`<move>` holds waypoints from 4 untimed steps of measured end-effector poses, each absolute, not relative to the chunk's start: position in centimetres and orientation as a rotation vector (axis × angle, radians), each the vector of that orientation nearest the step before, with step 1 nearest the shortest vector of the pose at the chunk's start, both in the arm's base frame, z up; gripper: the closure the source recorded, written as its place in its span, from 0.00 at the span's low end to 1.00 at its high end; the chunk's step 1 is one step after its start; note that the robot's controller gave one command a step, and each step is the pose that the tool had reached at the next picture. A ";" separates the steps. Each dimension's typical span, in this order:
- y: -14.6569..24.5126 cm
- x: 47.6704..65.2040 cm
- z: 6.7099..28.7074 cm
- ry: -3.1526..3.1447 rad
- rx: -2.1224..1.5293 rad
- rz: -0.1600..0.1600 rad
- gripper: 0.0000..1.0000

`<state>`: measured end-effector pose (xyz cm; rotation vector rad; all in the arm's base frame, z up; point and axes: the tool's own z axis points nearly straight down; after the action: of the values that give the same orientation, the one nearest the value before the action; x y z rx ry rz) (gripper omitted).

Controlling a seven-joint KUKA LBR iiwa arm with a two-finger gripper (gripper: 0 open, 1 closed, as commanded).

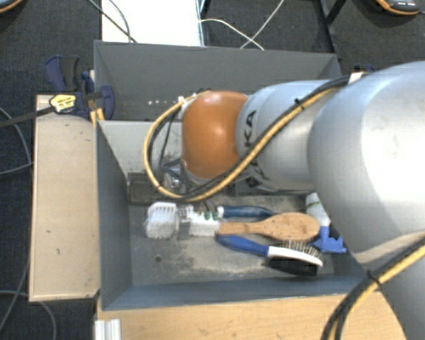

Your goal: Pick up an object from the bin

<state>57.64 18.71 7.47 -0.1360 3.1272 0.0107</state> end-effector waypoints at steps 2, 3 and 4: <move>18.6 58.1 8.0 3.117 -0.139 0.013 1.00; 18.6 58.1 8.1 3.117 -0.138 0.013 1.00; 18.5 58.0 9.4 3.119 -0.136 0.013 1.00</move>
Offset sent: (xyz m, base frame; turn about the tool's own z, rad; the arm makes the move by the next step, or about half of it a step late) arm 0.0005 -0.0007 0.0001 -0.0054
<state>58.02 18.54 9.42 -0.1362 3.1189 0.0125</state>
